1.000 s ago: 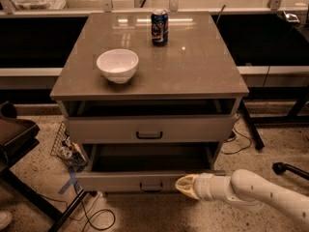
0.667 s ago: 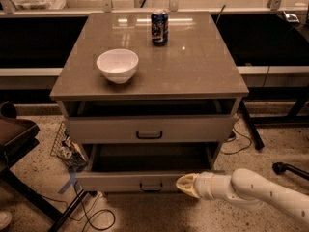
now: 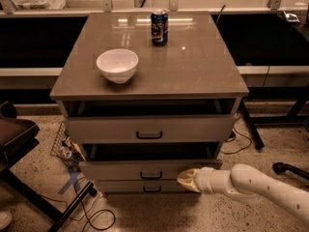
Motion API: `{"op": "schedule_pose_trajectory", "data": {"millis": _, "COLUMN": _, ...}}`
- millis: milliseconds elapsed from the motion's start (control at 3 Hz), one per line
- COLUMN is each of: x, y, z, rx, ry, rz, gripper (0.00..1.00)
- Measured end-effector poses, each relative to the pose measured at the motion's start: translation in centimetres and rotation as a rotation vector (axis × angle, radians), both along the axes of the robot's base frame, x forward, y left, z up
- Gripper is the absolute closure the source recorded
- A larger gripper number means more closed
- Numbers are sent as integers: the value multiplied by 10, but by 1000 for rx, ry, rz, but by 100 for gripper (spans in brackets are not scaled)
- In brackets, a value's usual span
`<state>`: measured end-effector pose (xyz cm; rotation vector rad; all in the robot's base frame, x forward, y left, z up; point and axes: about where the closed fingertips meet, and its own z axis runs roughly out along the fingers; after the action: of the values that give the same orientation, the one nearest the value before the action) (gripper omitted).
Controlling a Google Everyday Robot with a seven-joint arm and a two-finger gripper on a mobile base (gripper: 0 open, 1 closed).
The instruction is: Close middle drawer
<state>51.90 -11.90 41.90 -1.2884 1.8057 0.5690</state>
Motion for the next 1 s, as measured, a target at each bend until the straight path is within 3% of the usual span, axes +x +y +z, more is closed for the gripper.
{"op": "schedule_pose_trajectory", "data": {"millis": 333, "x": 31, "y": -10, "z": -7, "rx": 16, "ry": -10, "rz": -37, "gripper": 100}}
{"op": "schedule_pose_trajectory", "data": {"millis": 667, "x": 79, "y": -25, "z": -12, "rx": 55, "ry": -40, "rz": -87, "gripper": 100}}
{"op": "schedule_pose_trajectory", "data": {"millis": 1000, "x": 79, "y": -25, "z": -12, "rx": 55, "ry": -40, "rz": -87, "gripper": 100}}
